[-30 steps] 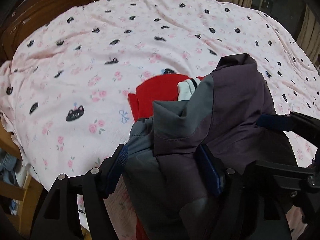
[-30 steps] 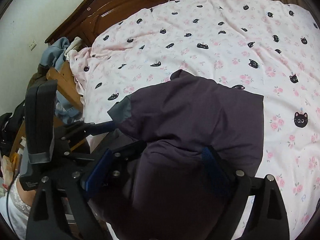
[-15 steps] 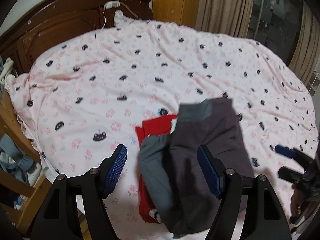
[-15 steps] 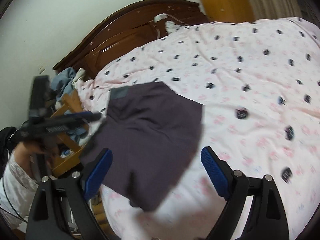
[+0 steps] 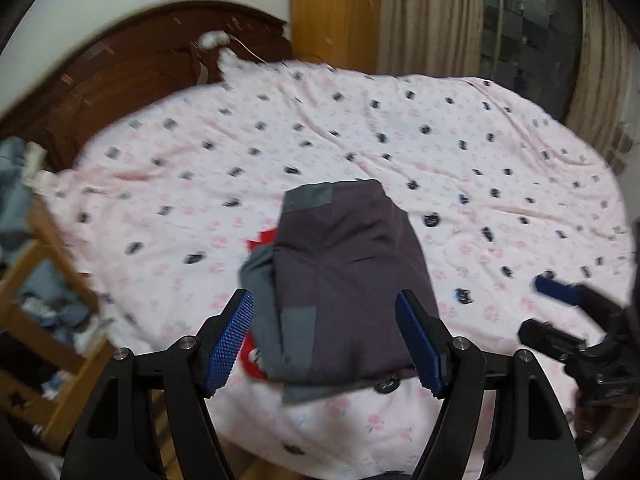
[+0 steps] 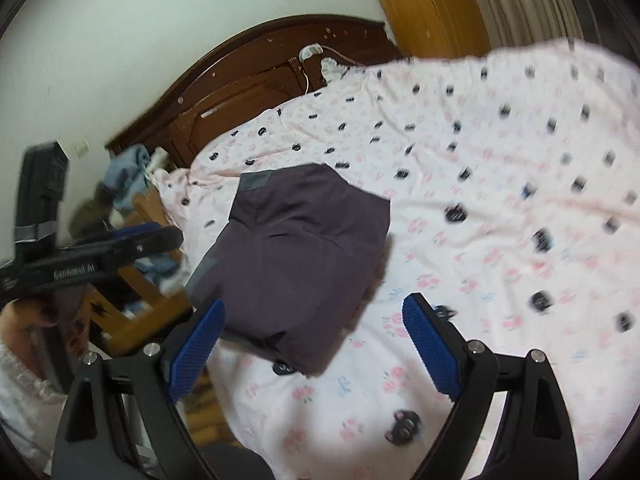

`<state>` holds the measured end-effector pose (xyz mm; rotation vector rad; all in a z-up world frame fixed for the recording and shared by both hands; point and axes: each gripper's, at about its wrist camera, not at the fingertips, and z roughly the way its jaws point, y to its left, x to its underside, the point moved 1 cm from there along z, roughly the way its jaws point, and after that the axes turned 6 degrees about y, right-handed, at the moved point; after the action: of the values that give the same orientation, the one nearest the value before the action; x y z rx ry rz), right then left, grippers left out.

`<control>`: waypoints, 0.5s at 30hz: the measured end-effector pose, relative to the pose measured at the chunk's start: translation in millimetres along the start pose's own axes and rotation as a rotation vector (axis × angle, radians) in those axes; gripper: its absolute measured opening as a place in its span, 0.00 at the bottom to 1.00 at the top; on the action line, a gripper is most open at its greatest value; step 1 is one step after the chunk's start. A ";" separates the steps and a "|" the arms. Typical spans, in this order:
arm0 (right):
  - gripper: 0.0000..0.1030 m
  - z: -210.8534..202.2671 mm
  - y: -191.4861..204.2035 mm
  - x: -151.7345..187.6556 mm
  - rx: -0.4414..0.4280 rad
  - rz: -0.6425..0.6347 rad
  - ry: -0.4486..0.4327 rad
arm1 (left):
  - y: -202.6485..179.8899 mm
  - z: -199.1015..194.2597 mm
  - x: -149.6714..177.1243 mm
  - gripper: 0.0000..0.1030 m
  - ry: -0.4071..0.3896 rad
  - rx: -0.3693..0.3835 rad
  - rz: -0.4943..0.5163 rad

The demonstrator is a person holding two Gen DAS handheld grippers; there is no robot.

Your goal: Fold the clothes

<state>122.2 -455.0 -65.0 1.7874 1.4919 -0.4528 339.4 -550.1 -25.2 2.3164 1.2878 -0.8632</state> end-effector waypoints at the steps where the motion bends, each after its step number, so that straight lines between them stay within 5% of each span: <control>1: 0.90 -6.4 6.2 0.9 0.034 -0.009 0.000 | -5.6 -6.9 6.0 0.83 -0.016 -0.033 0.001; 6: 0.94 -26.8 26.6 5.9 0.177 -0.004 0.032 | -14.1 -26.8 25.6 0.94 -0.021 -0.092 -0.058; 15: 0.95 -57.0 55.1 18.4 0.228 -0.028 0.022 | -25.2 -62.0 33.6 0.99 -0.062 -0.132 -0.096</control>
<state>168.3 -402.9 -22.7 1.9535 1.5330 -0.6413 352.4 -480.4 -1.0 2.1250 1.3948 -0.8464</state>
